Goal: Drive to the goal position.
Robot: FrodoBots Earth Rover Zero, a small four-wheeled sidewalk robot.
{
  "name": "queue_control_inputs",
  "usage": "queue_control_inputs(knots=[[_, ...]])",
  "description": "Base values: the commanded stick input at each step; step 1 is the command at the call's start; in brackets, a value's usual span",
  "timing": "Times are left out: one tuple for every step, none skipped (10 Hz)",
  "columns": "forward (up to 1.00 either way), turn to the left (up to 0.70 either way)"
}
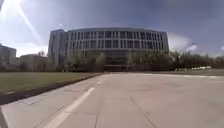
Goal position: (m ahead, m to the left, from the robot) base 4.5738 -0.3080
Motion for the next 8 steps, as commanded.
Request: queue_control_inputs(knots=[[0.7, 0.0], [0.7, 0.0], [0.7, 0.0], [0.7, 0.0], [0.7, 0.0], [0.7, 0.0], [0.7, 0.0], [0.7, 0.0]])
